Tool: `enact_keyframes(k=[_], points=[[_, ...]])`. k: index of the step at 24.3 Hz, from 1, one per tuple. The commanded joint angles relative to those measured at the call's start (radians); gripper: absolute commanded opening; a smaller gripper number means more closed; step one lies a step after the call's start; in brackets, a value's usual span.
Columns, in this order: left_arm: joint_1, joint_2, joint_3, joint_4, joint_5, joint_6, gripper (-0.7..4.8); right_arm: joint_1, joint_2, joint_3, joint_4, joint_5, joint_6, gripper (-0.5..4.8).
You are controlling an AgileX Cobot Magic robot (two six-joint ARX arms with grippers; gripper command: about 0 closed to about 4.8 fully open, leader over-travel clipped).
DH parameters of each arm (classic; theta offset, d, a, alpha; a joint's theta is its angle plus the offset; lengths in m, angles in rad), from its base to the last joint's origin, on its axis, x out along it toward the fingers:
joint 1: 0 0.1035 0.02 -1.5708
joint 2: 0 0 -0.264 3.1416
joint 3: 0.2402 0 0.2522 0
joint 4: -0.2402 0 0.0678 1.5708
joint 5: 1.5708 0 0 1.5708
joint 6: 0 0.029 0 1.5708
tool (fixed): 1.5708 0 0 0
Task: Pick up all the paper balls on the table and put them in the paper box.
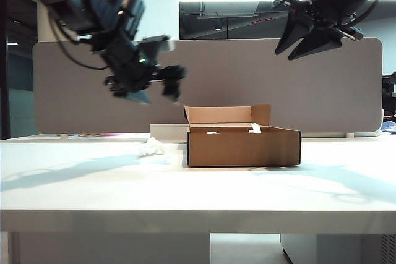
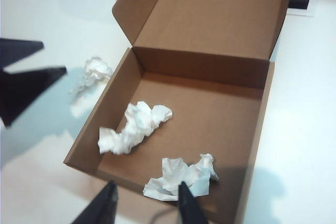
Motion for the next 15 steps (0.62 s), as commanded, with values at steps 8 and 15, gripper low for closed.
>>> enact_keyframes(k=[8,15], points=[[0.070,0.186,0.172,-0.100,0.043,-0.042,4.47,0.003,-0.004,0.005,-0.030,-0.002,-0.001,1.71],[0.088,0.257,0.231,-0.111,0.003,-0.044,4.44,0.003,-0.004,0.005,-0.090,-0.002,-0.001,1.71]])
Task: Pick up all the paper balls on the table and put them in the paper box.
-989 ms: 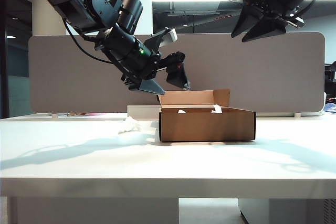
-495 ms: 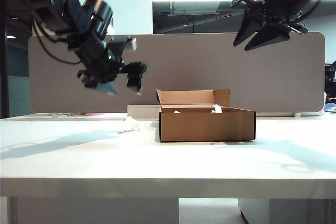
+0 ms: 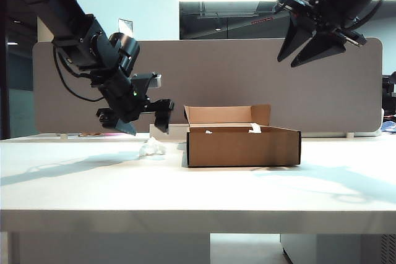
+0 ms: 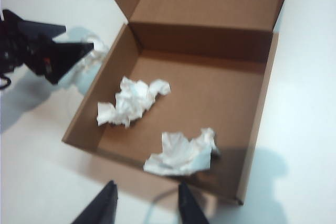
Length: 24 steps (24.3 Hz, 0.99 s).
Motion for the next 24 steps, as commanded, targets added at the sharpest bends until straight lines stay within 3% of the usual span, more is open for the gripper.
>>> enact_keyframes(k=[1,5,9,11,12,13,19,24], points=[[0.007,0.016,0.006,-0.006,-0.007,-0.007,4.44,0.002,-0.004,0.005,-0.010,-0.002,-0.001,1.71],[0.007,0.024,0.006,-0.008,-0.006,-0.007,3.94,0.002,-0.004,0.005,-0.008,-0.002,-0.001,1.71],[0.007,0.031,0.006,-0.014,-0.005,-0.007,2.56,0.002,-0.004,0.005,-0.007,-0.002,-0.001,1.71],[0.007,0.037,0.006,-0.014,-0.002,-0.006,1.56,0.002,-0.004,0.005,-0.007,-0.002,-0.001,1.71],[0.007,0.043,0.006,-0.018,-0.003,-0.006,0.55,0.002,-0.004,0.005,-0.007,-0.002,-0.001,1.71],[0.007,0.043,0.006,-0.027,-0.003,-0.006,0.13,0.002,-0.004,0.005,-0.007,-0.002,-0.001,1.71],[0.007,-0.025,0.035,-0.043,-0.001,-0.003,-0.06,0.002,-0.004,0.005,-0.019,-0.002,-0.001,1.71],[0.006,-0.118,0.035,-0.021,0.086,-0.003,-0.06,0.002,-0.004,0.005,-0.021,-0.002,-0.001,1.71]])
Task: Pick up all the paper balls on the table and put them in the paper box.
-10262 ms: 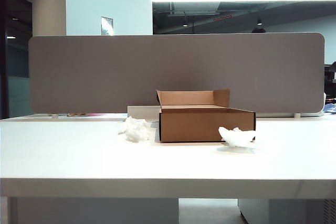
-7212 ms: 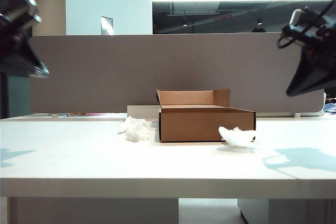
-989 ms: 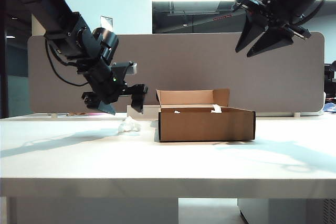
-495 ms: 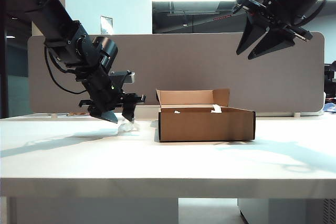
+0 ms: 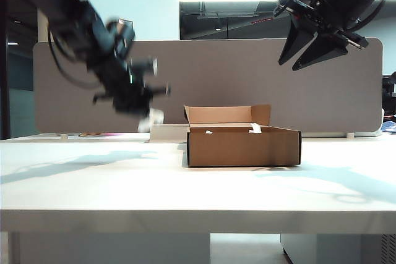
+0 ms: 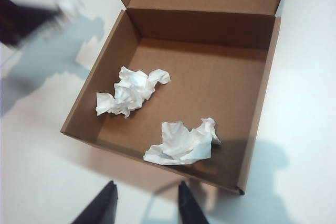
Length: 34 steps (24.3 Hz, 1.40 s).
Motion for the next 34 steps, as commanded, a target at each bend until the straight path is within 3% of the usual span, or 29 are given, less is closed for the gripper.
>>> enact_keyframes(k=[1,5,7,8,13,15,16,17,21,23,25,30,32,34], points=[[-0.002,-0.053,0.005,0.028,0.067,0.003,-0.06,0.001,-0.004,0.005,0.006,-0.002,-0.001,1.71],[-0.014,-0.091,0.005,0.027,0.160,-0.024,-0.06,0.001,-0.004,0.005,0.006,-0.002,-0.001,1.71],[-0.045,-0.099,0.005,0.031,0.323,-0.025,-0.06,0.001,-0.004,0.005,0.006,-0.002,-0.001,1.71],[-0.057,-0.098,0.005,0.029,0.340,-0.025,-0.06,0.001,-0.004,0.005,0.006,-0.002,-0.001,1.71],[-0.164,-0.076,0.003,0.071,0.316,-0.014,-0.06,0.001,-0.004,0.005,0.006,-0.005,-0.001,1.71],[-0.211,-0.048,0.003,0.124,0.262,-0.014,-0.01,0.001,-0.005,0.005,0.002,-0.005,-0.001,1.70],[-0.219,-0.040,0.003,0.129,0.249,-0.015,0.19,0.001,-0.005,0.005,-0.002,-0.005,-0.001,1.70],[-0.236,-0.025,0.003,0.122,0.244,-0.024,1.21,0.001,-0.005,0.005,-0.011,-0.005,-0.001,1.63],[-0.241,-0.017,0.003,0.071,0.250,-0.030,2.91,-0.002,-0.009,0.005,-0.046,-0.005,-0.001,0.95],[-0.241,-0.017,0.003,0.062,0.253,-0.030,4.06,-0.002,-0.017,0.005,-0.060,-0.004,-0.004,0.62],[-0.240,-0.022,0.003,0.050,0.253,-0.030,4.74,-0.005,-0.033,0.005,-0.072,-0.005,-0.027,0.09],[-0.236,-0.078,0.003,-0.062,0.253,-0.018,4.33,-0.006,-0.126,0.002,-0.143,0.017,-0.105,-0.09],[-0.235,-0.120,0.003,-0.132,0.253,-0.018,2.70,-0.021,-0.214,-0.034,-0.150,0.027,-0.105,-0.09],[-0.235,-0.152,0.003,-0.183,0.253,0.010,0.59,-0.039,-0.295,-0.089,-0.148,0.028,-0.105,-0.09]])
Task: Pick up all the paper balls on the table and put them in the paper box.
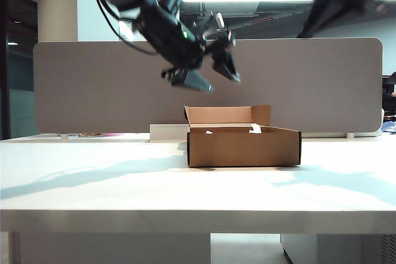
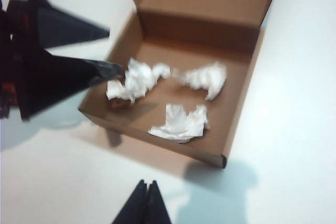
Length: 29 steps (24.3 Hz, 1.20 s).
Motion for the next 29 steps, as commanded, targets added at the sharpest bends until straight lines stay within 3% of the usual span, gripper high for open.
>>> enact_keyframes(k=[1,4,9,20,29], points=[[0.001,-0.047,0.004,-0.089,0.002,0.053,0.05,-0.026,-0.114,-0.085,0.003,0.006,-0.006,-0.09],[0.001,-0.092,0.003,-0.170,-0.005,0.137,-0.06,-0.095,-0.311,-0.266,0.076,0.034,0.040,-0.09],[0.001,-0.148,-0.004,-0.220,0.000,0.136,-0.06,-0.197,-0.634,-0.520,0.151,0.095,0.115,-0.09],[0.001,-0.249,-0.055,-0.267,0.006,0.188,-0.06,-0.211,-0.958,-0.730,0.120,0.116,0.157,-0.09],[0.001,-0.474,-0.313,-0.169,-0.021,0.207,-0.06,-0.211,-1.137,-0.896,0.174,0.137,0.175,-0.09]])
